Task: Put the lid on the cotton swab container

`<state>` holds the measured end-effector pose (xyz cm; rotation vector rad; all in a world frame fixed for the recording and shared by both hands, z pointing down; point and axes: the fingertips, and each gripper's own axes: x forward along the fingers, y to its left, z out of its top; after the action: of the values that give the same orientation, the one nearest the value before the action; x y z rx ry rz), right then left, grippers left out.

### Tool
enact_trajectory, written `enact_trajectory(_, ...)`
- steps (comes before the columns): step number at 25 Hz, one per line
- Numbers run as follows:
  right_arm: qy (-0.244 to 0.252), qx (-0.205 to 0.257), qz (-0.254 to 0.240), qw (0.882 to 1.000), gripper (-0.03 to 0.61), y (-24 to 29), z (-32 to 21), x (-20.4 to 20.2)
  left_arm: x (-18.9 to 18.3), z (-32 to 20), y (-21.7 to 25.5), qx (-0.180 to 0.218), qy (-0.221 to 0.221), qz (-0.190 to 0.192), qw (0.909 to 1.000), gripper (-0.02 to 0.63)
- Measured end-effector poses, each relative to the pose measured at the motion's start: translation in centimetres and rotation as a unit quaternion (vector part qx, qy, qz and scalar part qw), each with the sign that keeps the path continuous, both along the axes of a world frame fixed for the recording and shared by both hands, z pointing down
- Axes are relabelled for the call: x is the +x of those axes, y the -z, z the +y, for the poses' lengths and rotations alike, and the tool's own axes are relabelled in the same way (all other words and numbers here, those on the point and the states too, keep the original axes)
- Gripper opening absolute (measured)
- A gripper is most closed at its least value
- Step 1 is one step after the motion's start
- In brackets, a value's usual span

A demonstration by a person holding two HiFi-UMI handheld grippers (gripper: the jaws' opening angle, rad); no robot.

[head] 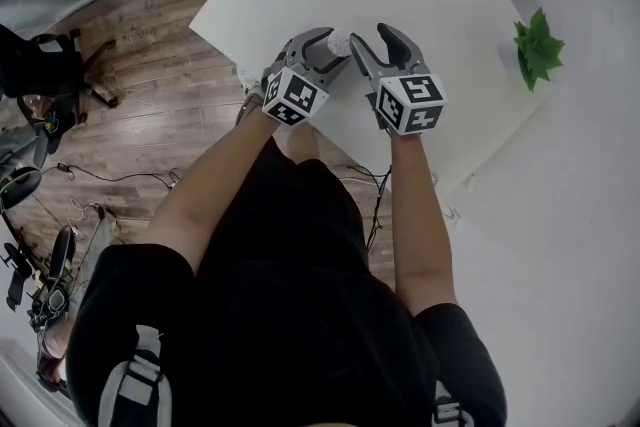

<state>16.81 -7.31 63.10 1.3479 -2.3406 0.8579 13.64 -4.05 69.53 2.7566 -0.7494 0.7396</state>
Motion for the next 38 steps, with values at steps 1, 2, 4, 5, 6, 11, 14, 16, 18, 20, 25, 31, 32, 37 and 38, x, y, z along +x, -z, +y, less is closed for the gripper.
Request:
enact_trajectory(1, 0.006, -0.001, 0.006, 1.0, 0.241, -0.2, 0.1, -0.2, 0.0, 0.1, 0.0, -0.001, 0.0, 0.0, 1.0, 0.247)
enact_trajectory(2, 0.011, -0.003, 0.013, 1.0, 0.242, -0.4, 0.2, -0.4, -0.1, 0.1, 0.0, -0.001, -0.001, 0.0, 1.0, 0.247)
enact_trajectory(4, 0.018, -0.006, 0.022, 1.0, 0.242, -0.7, 0.4, -0.7, -0.2, 0.2, 0.0, -0.002, -0.003, -0.001, 1.0, 0.247)
enact_trajectory(5, 0.02, -0.008, 0.025, 0.999, 0.244, -0.9, 0.5, -0.8, -0.2, 0.2, 0.0, -0.001, -0.004, -0.001, 1.0, 0.247)
enact_trajectory(6, 0.022, -0.009, 0.028, 0.999, 0.244, -1.1, 0.6, -0.9, -0.2, 0.2, 0.0, 0.0, -0.004, -0.002, 1.0, 0.247)
enact_trajectory(11, 0.029, -0.015, 0.034, 0.999, 0.262, -1.7, 0.8, -1.3, 0.0, 0.2, -0.1, -0.001, -0.003, -0.002, 1.0, 0.247)
enact_trajectory(14, 0.03, -0.018, 0.038, 0.999, 0.265, -1.8, 0.8, -1.4, -0.1, 0.2, -0.1, 0.0, -0.003, -0.001, 1.0, 0.247)
enact_trajectory(16, 0.036, -0.022, 0.049, 0.998, 0.287, -2.0, 0.8, -1.6, -0.2, 0.2, 0.0, 0.0, -0.002, -0.001, 1.0, 0.247)
enact_trajectory(18, 0.042, -0.025, 0.061, 0.997, 0.299, -2.2, 0.9, -1.7, -0.2, 0.2, -0.1, -0.001, -0.001, -0.001, 1.0, 0.247)
enact_trajectory(20, 0.044, -0.026, 0.066, 0.997, 0.305, -2.4, 0.9, -1.7, -0.1, 0.3, -0.1, -0.002, -0.002, -0.002, 1.0, 0.247)
enact_trajectory(25, 0.039, -0.029, 0.068, 0.997, 0.333, -2.6, 0.7, -1.4, -0.1, 0.2, -0.1, -0.003, -0.002, -0.001, 1.0, 0.25)
enact_trajectory(31, 0.016, -0.041, 0.069, 0.997, 0.459, -3.4, 0.2, 0.1, 0.1, 0.3, -0.1, -0.009, -0.004, -0.01, 0.9999, 0.25)
enact_trajectory(32, 0.018, -0.04, 0.073, 0.996, 0.46, -3.4, 0.2, 0.1, 0.1, 0.3, -0.2, -0.01, -0.007, -0.013, 0.9998, 0.25)
enact_trajectory(37, 0.018, -0.052, 0.074, 0.996, 0.462, -3.4, 0.1, 0.3, -0.2, 0.5, -0.2, -0.014, -0.022, -0.033, 0.9991, 0.252)
enact_trajectory(38, 0.019, -0.054, 0.076, 0.995, 0.462, -3.5, 0.0, 0.4, -0.4, 0.6, -0.2, -0.015, -0.024, -0.036, 0.9989, 0.255)
